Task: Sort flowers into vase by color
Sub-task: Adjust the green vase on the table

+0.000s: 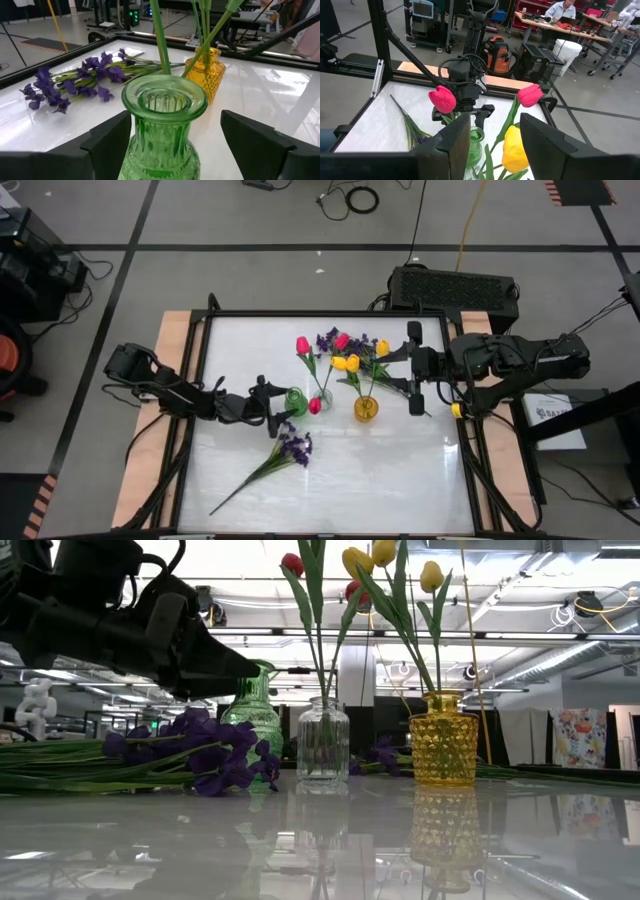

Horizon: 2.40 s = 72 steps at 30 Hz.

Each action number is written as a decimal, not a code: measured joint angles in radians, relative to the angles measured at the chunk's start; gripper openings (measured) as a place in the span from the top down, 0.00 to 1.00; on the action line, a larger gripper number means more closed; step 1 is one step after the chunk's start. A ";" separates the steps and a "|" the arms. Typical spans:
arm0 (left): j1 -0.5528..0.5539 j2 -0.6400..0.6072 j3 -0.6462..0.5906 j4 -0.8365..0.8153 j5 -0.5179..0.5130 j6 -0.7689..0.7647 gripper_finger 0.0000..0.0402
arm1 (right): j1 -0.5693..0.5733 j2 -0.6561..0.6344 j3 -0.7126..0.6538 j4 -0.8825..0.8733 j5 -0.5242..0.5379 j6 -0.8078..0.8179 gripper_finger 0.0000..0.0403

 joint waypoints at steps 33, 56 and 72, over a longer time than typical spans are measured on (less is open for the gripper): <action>0.069 0.011 0.000 0.014 0.038 0.058 0.36 | 0.000 0.000 0.000 0.000 0.000 -0.004 0.59; 0.069 0.010 0.000 0.008 0.042 0.062 0.55 | 0.000 0.000 0.000 0.000 0.000 -0.001 0.59; 0.069 -0.111 -0.080 -0.040 0.046 0.051 0.55 | 0.000 0.000 0.000 0.000 0.000 0.001 0.59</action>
